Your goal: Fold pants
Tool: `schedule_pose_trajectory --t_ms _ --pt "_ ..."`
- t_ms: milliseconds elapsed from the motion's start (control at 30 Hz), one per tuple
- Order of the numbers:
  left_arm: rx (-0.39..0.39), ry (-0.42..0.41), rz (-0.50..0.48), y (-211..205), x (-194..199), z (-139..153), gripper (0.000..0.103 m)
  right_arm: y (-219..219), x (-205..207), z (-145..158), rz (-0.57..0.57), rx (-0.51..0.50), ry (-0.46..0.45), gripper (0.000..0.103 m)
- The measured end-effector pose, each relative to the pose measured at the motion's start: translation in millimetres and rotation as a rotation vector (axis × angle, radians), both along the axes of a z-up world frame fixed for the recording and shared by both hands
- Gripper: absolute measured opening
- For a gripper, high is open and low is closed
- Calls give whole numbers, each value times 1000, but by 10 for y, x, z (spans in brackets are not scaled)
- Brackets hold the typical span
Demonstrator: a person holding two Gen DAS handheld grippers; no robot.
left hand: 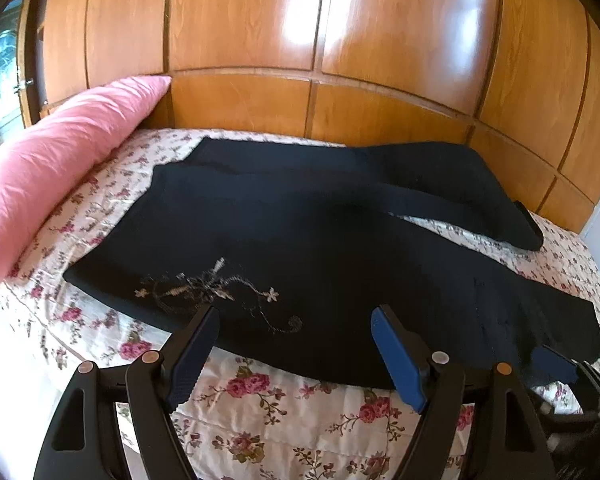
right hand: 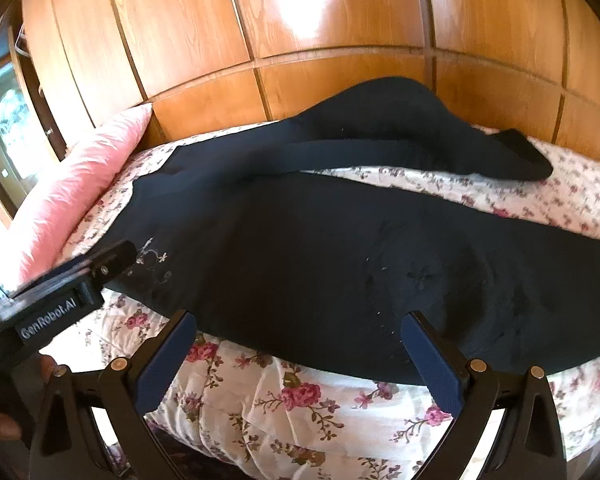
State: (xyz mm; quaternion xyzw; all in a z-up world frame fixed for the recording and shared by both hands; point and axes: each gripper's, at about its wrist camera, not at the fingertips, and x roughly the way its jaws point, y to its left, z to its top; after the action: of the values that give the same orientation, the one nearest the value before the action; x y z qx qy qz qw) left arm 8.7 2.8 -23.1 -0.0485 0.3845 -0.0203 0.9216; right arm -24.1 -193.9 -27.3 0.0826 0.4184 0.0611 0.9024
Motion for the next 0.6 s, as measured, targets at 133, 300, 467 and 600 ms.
schedule_pose_trajectory --t_ms 133,300,467,600 --pt "-93 73 -66 15 73 -148 85 -292 -4 -95 -30 137 49 83" --pt "-120 94 -80 82 134 -274 85 -1088 -240 -176 -221 246 63 79" --pt "-144 139 -54 297 241 -399 85 -2387 -743 -278 -605 353 44 79" --pt "-120 159 -4 520 249 -481 85 -3196 -998 -359 -828 423 12 77"
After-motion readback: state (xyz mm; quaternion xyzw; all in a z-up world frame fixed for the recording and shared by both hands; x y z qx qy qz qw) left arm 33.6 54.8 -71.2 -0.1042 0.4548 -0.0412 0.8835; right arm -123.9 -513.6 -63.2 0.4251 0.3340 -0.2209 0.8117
